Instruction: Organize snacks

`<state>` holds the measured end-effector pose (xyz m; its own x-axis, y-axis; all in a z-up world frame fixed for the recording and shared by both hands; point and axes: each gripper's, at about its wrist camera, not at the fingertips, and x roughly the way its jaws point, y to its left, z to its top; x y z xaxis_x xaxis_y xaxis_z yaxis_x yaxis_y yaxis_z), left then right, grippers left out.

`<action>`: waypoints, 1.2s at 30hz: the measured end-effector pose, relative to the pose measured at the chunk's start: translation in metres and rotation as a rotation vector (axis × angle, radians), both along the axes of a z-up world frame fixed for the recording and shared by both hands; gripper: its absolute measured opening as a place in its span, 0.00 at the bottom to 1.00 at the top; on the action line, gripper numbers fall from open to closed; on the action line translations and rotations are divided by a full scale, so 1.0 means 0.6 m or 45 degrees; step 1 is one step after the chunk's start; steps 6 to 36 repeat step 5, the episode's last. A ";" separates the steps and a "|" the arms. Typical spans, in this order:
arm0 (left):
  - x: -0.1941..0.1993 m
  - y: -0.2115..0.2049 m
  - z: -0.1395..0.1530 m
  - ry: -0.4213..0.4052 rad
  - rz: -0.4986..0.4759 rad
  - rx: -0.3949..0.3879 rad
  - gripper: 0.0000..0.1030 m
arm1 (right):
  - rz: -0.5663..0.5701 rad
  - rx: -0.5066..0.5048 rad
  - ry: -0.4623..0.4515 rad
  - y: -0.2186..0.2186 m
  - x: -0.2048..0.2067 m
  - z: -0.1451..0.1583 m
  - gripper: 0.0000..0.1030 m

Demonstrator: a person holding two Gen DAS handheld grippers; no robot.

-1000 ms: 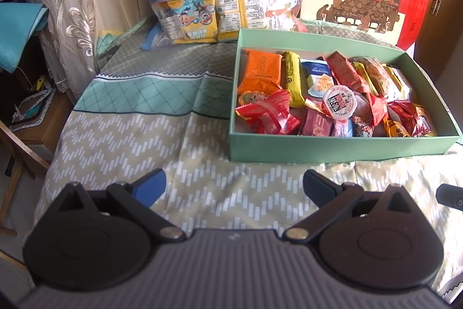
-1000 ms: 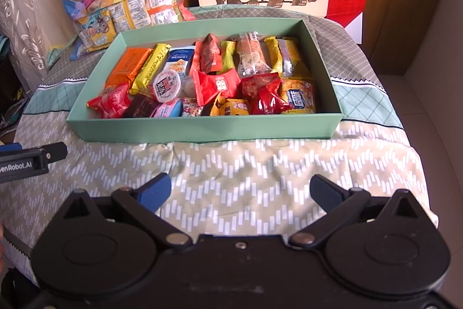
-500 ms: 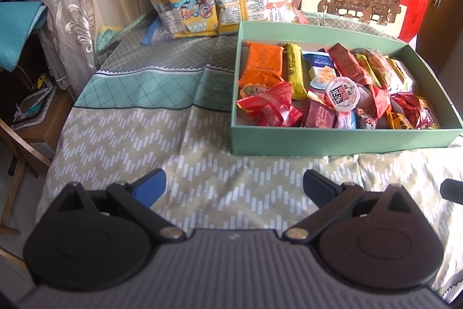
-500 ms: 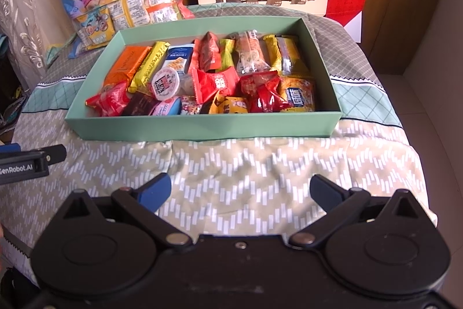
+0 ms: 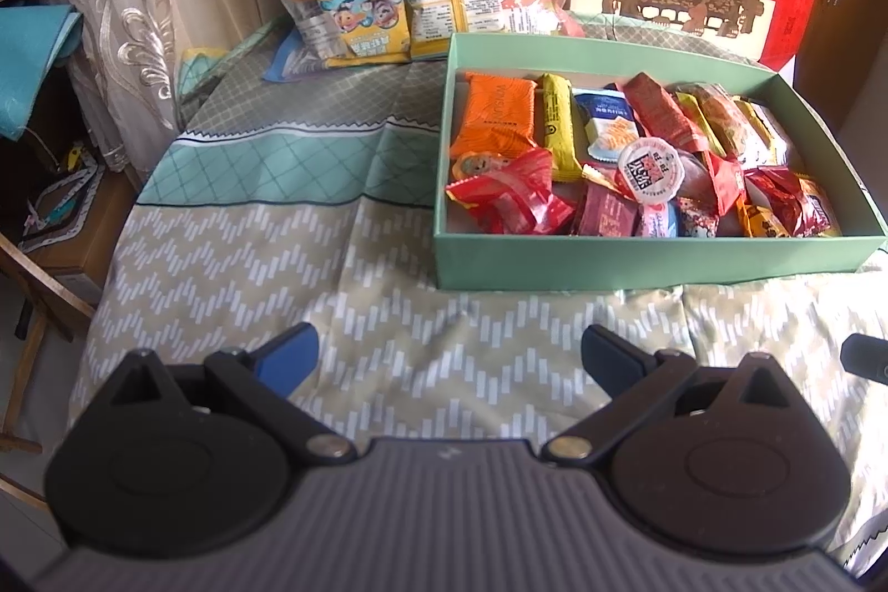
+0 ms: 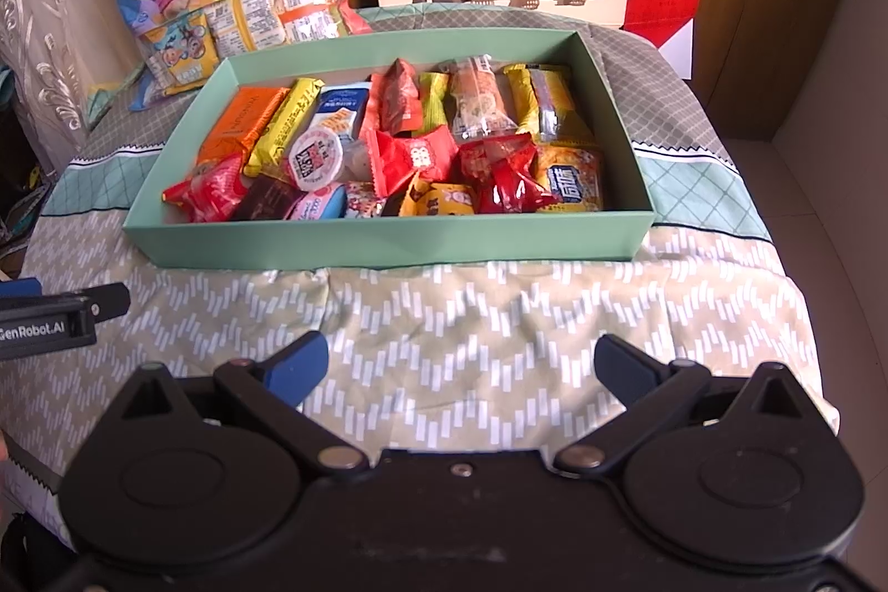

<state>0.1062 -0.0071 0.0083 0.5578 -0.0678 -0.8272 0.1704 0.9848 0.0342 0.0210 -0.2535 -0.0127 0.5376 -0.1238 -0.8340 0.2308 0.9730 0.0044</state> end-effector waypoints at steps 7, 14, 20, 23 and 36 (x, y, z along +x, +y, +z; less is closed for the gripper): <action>0.000 -0.002 0.001 0.003 -0.008 0.002 1.00 | 0.000 -0.002 0.001 -0.001 0.001 0.000 1.00; 0.000 -0.002 0.001 0.003 -0.008 0.002 1.00 | 0.000 -0.002 0.001 -0.001 0.001 0.000 1.00; 0.000 -0.002 0.001 0.003 -0.008 0.002 1.00 | 0.000 -0.002 0.001 -0.001 0.001 0.000 1.00; 0.000 -0.002 0.001 0.003 -0.008 0.002 1.00 | 0.000 -0.002 0.001 -0.001 0.001 0.000 1.00; 0.000 -0.002 0.001 0.003 -0.008 0.002 1.00 | 0.000 -0.002 0.001 -0.001 0.001 0.000 1.00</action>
